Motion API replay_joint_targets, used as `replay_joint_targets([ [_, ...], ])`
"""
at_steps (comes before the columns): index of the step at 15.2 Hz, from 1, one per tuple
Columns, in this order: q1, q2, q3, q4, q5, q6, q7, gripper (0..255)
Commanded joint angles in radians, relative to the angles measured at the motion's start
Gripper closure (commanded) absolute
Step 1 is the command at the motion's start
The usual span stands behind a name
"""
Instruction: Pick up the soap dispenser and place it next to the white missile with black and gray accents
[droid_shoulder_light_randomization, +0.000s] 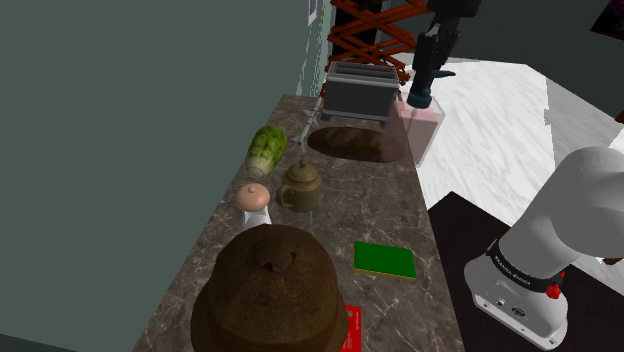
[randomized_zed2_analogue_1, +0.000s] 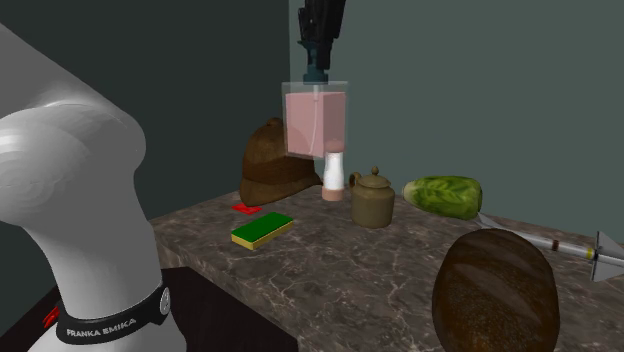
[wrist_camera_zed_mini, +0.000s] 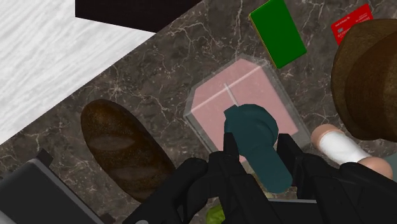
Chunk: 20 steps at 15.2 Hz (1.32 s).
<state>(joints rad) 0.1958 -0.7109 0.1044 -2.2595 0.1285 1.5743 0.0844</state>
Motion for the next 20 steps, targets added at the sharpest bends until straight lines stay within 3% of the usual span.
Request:
replay_joint_targets([
  [1,0.0,0.007,0.0,0.035,-0.001,-0.028,0.004,255],
  [8,-0.002,0.038,-0.004,0.144,-0.005,-0.106,0.01,255],
  [20,-0.034,0.498,-0.026,0.531,-0.051,-0.037,-0.034,255],
])
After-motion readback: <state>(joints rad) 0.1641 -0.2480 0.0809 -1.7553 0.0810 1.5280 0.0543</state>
